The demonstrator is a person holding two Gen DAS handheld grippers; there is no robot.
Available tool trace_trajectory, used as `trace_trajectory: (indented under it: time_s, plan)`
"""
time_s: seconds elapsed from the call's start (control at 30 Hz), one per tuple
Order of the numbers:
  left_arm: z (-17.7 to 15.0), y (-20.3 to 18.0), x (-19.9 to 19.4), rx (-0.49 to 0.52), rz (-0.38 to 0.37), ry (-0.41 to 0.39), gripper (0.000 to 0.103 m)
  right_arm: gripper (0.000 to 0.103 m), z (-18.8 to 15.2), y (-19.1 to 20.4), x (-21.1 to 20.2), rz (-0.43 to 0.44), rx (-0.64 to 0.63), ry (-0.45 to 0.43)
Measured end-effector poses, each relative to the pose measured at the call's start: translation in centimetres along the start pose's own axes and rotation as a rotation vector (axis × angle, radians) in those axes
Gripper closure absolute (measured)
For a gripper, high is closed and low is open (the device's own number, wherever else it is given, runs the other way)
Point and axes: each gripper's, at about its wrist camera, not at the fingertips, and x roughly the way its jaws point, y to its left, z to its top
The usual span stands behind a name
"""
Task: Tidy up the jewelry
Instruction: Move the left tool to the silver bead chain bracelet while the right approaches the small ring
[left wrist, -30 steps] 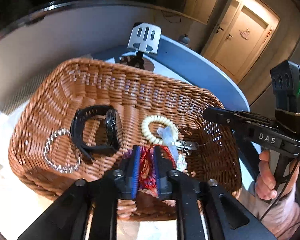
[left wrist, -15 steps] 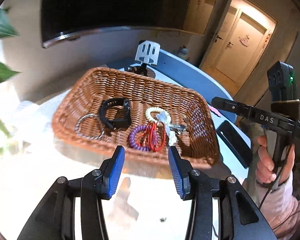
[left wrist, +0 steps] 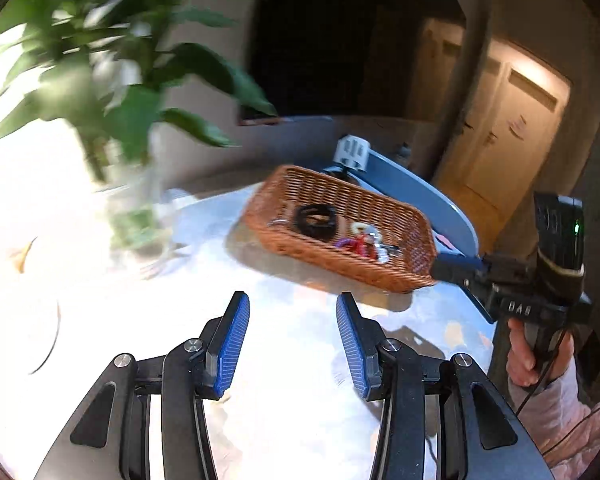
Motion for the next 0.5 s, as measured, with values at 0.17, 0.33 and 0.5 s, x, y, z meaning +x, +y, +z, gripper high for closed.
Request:
trace_trajectory:
  time_s: [0.17,0.33,0.5]
  plan:
    - [-2.5,3.0,-1.6,-0.062,0.029,-0.006,0.057,0.07,-1.6,2.3,1.1,0.041,-0.011,0.041]
    - [-5.5,6.1,-0.7,-0.139,0.052,0.036,0.057,0.07,-3.4,4.2,2.5,0.049,-0.036,0.096]
    - [-7.6,9.4,1.2,-0.239,0.051,0.076,0.057,0.07,-5.0,5.5,3.8,0.045,-0.065,0.136]
